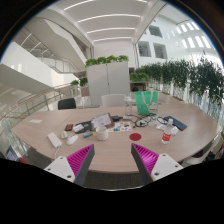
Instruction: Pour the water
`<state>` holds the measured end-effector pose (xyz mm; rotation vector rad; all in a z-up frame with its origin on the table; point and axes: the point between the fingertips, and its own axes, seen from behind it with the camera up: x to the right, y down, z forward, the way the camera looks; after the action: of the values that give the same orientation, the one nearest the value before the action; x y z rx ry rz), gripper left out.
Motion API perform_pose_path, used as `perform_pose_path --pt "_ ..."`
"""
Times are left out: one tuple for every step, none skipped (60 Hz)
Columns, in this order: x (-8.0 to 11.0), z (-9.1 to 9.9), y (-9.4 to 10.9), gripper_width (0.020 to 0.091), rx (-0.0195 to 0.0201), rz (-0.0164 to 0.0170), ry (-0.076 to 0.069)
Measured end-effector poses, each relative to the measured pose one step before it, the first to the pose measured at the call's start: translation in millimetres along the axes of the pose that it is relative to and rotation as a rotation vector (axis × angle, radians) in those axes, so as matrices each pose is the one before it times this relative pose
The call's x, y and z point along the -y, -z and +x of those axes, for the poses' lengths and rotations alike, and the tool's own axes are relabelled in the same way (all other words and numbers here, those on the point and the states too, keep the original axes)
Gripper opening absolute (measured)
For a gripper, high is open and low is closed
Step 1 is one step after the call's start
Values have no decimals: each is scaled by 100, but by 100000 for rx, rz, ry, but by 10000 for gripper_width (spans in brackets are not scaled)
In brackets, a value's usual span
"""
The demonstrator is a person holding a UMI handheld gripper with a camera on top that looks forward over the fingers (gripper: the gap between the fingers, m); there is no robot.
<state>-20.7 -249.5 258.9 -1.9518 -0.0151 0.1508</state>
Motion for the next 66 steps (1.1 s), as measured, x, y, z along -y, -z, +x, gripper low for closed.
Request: perform_pose_path --pt "7 125 -15 818 -231 -9 297" --pt "-25 43 28 815 -496 225 256" --pt "133 406 435 812 -792 397 348" --pt "-30 -30 161 812 -793 601 441" --pt "77 88 58 811 -459 640 474" --pt "66 68 35 812 -397 643 484" --pt "-16 -151 -386 810 -540 682 386" --pt "851 2364 -458 808 -501 458 526" --pt "-644 -1891 348 808 -1151 962 423" --pt "159 221 88 808 -918 1224 621" --pt "243 384 -41 807 -957 1719 689" --pt "328 622 0 806 -995 1879 681" --pt "172 416 -172 806 -1176 1607 523" --pt "121 634 -140 807 -1090 1181 399" --pt "22 678 -146 807 -1160 755 265" --pt "-27 736 -230 806 -1241 514 193" --pt "-80 822 -255 806 -1303 455 171" --pt "-49 885 -336 804 -1334 486 181" --pt "-30 921 -361 805 -1364 520 174" --pt "-66 960 -465 806 -1432 421 164" --pt "-149 984 -543 804 -1410 257 85" --pt "-203 992 -565 804 -1320 151 119" --pt "-237 932 -656 804 -1102 65 106" --pt "-271 923 -700 804 -977 -20 173" --pt "-317 903 -730 804 -755 -77 251" --pt "-286 865 -810 805 -658 -26 354" --pt "-309 867 -882 806 -696 148 425" --pt "-276 830 -983 805 -684 302 478" --pt "-286 815 -946 806 -630 327 610" --pt "-224 776 -1037 804 -577 395 527" --pt "-244 786 -1039 804 -587 438 372" --pt "-250 744 -1089 805 -496 518 174" --pt "-267 670 -1139 804 -303 459 -67" --pt "-311 674 -1152 804 -250 319 -262" --pt "-371 673 -1175 803 -322 112 -537" --pt "-446 685 -1207 803 -453 -120 -731" --pt "-447 618 -1252 803 -345 -275 -758" --pt "-432 604 -1241 803 -292 -276 -766" --pt "-423 619 -1164 804 -480 -104 -788" --pt "-411 658 -1183 803 -787 -1 -981" --pt "-413 610 -1221 805 -904 21 -1198" --pt "-465 626 -1235 805 -936 -122 -1236" --pt "-394 532 -1138 806 -877 -158 -1059" --pt "-422 443 -1203 807 -674 -161 -761" --pt "-363 353 -1094 810 -470 -251 -433" --pt "-429 383 -1086 807 -491 -374 -221" --pt "-418 367 -956 807 -428 -631 -179" --pt "-398 320 -958 808 -486 -613 -221" --pt "-343 289 -908 808 -394 -572 -310" --pt "-317 261 -756 809 -245 -409 -355" --pt "-219 171 -728 808 -41 -131 -404" --pt "-196 74 -719 807 247 -33 -346" --pt "-189 40 -644 808 361 -6 -283" --pt "-193 50 -559 807 309 -57 -251" --pt "-253 41 -528 807 229 -206 -178" --pt "-264 41 -470 807 209 -343 -39" --pt "-289 5 -438 805 264 -375 97" --pt "-282 27 -271 802 381 22 373" --pt "-156 -138 -347 793 536 -48 323" --pt "-249 -93 -299 778 637 -121 482" --pt "-224 -124 -268 754 702 -278 606" --pt "-214 -112 -267 713 585 -276 600" --pt "-181 -174 -404 645 381 -566 198" --pt "-432 -166 -830 528 555 -750 27" --pt "-35 -66 434 494 168 -204 -314" --pt "271 64 49 495 -402 1318 -495"
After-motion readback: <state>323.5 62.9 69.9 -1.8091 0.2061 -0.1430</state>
